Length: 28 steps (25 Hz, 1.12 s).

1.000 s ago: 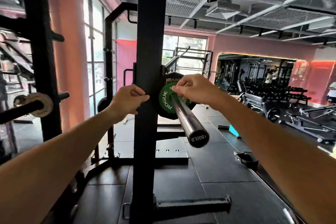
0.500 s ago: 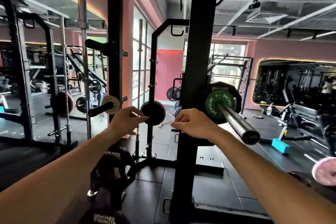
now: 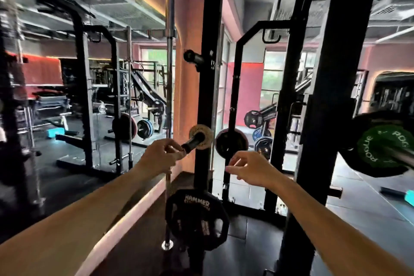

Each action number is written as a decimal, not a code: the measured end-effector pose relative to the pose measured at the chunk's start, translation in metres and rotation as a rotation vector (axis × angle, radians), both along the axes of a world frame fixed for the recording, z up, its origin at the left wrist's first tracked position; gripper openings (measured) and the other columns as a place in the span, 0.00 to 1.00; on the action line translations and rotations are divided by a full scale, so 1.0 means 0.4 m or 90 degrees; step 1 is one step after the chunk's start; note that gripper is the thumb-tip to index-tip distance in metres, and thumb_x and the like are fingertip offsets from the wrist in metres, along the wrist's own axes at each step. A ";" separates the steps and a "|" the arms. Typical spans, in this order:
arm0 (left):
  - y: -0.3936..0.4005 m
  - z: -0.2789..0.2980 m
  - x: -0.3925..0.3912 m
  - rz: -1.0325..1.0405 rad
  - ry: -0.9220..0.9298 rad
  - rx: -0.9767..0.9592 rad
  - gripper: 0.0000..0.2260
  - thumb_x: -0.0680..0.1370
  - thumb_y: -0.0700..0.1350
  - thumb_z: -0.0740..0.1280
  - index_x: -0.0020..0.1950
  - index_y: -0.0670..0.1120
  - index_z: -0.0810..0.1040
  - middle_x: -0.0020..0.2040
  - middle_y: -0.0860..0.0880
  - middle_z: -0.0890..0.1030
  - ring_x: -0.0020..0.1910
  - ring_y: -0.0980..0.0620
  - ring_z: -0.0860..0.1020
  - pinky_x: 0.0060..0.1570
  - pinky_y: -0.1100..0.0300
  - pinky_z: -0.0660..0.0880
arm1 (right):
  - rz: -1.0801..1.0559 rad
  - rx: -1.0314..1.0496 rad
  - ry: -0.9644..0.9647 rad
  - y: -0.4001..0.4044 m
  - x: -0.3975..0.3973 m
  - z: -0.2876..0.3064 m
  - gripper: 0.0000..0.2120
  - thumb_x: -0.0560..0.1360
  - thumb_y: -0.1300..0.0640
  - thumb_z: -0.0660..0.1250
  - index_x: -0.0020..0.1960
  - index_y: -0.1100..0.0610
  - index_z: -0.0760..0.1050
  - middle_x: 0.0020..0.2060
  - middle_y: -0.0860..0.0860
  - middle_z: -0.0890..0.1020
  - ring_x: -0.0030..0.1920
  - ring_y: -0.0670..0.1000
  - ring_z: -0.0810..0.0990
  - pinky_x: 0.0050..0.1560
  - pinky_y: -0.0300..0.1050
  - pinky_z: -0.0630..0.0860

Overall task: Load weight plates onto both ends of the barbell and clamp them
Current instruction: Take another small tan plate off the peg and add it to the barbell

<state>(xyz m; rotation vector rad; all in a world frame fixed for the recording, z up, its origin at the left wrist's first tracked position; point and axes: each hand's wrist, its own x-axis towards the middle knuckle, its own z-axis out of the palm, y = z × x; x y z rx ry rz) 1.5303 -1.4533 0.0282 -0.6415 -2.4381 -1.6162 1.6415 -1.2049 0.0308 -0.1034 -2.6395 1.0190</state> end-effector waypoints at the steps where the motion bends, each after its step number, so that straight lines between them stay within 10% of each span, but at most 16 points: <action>1: -0.022 0.005 -0.041 -0.005 -0.002 -0.006 0.04 0.75 0.42 0.76 0.46 0.44 0.82 0.42 0.39 0.83 0.35 0.48 0.81 0.23 0.61 0.77 | -0.005 -0.006 0.010 -0.019 -0.040 -0.003 0.07 0.73 0.50 0.75 0.44 0.52 0.81 0.40 0.53 0.87 0.43 0.57 0.86 0.36 0.43 0.77; 17: 0.063 -0.067 -0.612 -0.022 -0.067 -0.056 0.07 0.76 0.45 0.75 0.51 0.45 0.81 0.47 0.42 0.83 0.41 0.47 0.83 0.31 0.58 0.80 | -0.056 -0.051 0.035 0.085 -0.626 -0.069 0.02 0.71 0.52 0.74 0.41 0.48 0.81 0.39 0.48 0.85 0.41 0.49 0.84 0.42 0.44 0.79; 28: 0.380 -0.100 -0.982 -0.096 -0.075 -0.085 0.17 0.78 0.50 0.72 0.66 0.51 0.75 0.57 0.49 0.81 0.46 0.54 0.80 0.40 0.59 0.76 | -0.078 -0.121 -0.003 0.247 -0.965 -0.118 0.14 0.75 0.47 0.72 0.58 0.49 0.77 0.43 0.44 0.83 0.42 0.44 0.83 0.37 0.34 0.74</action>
